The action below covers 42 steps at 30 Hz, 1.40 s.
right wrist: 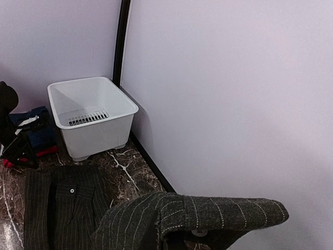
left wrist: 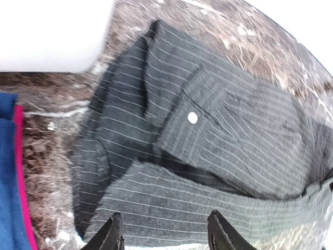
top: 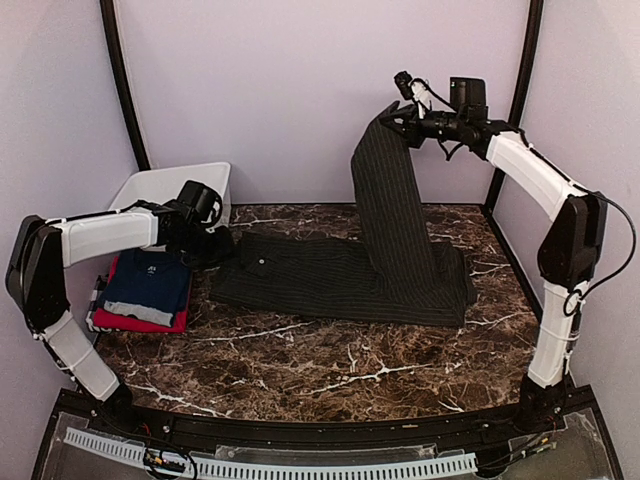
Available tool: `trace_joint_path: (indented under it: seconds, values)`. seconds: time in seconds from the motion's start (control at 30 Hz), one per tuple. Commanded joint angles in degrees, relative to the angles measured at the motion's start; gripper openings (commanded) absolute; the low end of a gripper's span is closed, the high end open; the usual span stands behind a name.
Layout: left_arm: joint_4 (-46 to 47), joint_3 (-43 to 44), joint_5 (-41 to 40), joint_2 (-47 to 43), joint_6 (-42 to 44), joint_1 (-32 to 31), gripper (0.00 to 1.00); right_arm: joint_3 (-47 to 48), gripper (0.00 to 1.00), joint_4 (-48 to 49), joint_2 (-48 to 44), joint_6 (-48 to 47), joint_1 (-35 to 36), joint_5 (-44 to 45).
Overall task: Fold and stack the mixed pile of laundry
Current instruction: Fold the 1/3-folded shirt at the center of the board.
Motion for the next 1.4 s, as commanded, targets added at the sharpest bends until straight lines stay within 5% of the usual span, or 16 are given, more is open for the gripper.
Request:
trace_joint_path:
  seconds: [0.0,0.33,0.77,1.1,1.37]
  values:
    - [4.0,-4.5,6.8,0.5,4.6,0.1,0.54,-3.4,0.0,4.1,-2.5,3.7,0.3,-0.1]
    - [2.7,-3.5,2.6,3.7,5.7,-0.1,0.55,-8.1,0.0,6.9,-9.1,3.6,-0.6,4.0]
    - [0.6,4.3,-2.1,12.9,12.4,0.5,0.41,-9.8,0.0,5.6,-8.7,3.2,-0.7,2.6]
    - [2.0,5.6,-4.5,14.4,16.7,0.6,0.48,-9.4,0.0,5.1,-8.3,3.7,-0.6,1.4]
    - [5.0,5.1,-0.3,16.4,18.3,0.8,0.43,-9.1,0.0,4.6,-8.4,3.3,-0.7,1.6]
